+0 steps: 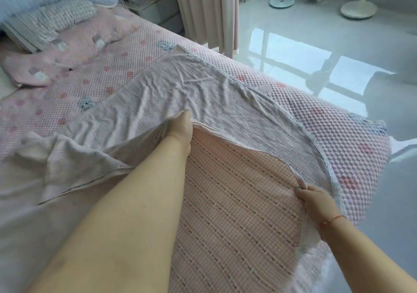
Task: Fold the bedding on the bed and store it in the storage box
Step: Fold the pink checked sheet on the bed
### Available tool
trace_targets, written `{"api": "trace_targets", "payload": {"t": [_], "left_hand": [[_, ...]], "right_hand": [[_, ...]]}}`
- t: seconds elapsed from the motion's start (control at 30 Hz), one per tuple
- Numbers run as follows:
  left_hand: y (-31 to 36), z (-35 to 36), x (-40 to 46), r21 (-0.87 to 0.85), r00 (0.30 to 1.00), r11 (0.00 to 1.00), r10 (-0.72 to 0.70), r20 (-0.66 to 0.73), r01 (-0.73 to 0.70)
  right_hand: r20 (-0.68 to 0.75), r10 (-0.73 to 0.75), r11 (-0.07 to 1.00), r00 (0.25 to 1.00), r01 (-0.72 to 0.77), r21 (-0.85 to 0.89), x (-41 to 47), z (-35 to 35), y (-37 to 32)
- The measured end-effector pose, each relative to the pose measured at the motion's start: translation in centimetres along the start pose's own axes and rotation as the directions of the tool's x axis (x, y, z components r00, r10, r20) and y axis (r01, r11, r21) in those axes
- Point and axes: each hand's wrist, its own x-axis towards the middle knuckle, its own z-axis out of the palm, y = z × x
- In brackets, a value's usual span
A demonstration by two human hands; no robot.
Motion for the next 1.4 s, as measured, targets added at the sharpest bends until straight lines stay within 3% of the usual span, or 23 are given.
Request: {"api": "trace_targets", "payload": {"t": [0.17, 0.23, 0.37, 0.43, 0.47, 0.57, 0.67, 0.9, 1.1, 1.4], "left_hand": [[-2.9, 3.0, 0.8, 0.024, 0.991, 0.997, -0.077, 0.111, 0.074], [-4.5, 3.0, 0.2, 0.021, 0.988, 0.995, -0.096, 0.117, 0.094], [-9.1, 0.0, -1.8, 0.067, 0.984, 0.982, -0.176, 0.005, 0.176], [-11.7, -2.8, -3.4, 0.095, 0.968, 0.964, -0.242, -0.067, 0.248], [-13.0, -4.3, -4.4, 0.107, 0.956, 0.952, -0.278, -0.095, 0.288], [-17.3, -9.4, -7.6, 0.132, 0.914, 0.917, -0.345, -0.214, 0.377], [-21.3, -14.2, -10.6, 0.142, 0.864, 0.879, -0.398, -0.309, 0.456], [-28.4, -23.9, -16.6, 0.123, 0.775, 0.861, -0.371, -0.512, 0.494], [-34.5, -32.7, -23.5, 0.077, 0.587, 0.734, -0.471, -0.658, 0.675], [-38.3, -39.9, -26.7, 0.076, 0.615, 0.776, -0.431, -0.66, 0.626]], "right_hand": [[0.064, 0.035, 0.955, 0.997, -0.014, -0.297, 4.6, -0.7, -0.1], [0.086, 0.043, 0.881, 0.995, 0.003, -0.473, 6.3, -0.2, -0.5], [0.078, 0.082, 0.648, 0.994, 0.006, -0.761, 7.9, 2.0, -1.4], [0.025, 0.074, 0.632, 0.997, -0.027, -0.775, 7.6, 3.2, -1.7], [-0.015, 0.044, 0.614, 0.999, -0.039, -0.788, 7.1, 3.8, -1.9], [-0.031, -0.199, 0.411, 0.979, 0.054, -0.91, 5.0, 6.1, -2.4], [0.137, -0.311, 0.333, 0.94, 0.243, -0.911, 2.4, 9.7, -2.2], [0.48, -0.254, 0.203, 0.84, 0.532, -0.822, -5.0, 19.0, 1.7], [0.657, -0.196, 0.103, 0.728, 0.682, -0.724, -13.0, 25.2, 7.6], [0.792, -0.255, -0.012, 0.555, 0.817, -0.577, -22.6, 33.2, 13.1]]}}
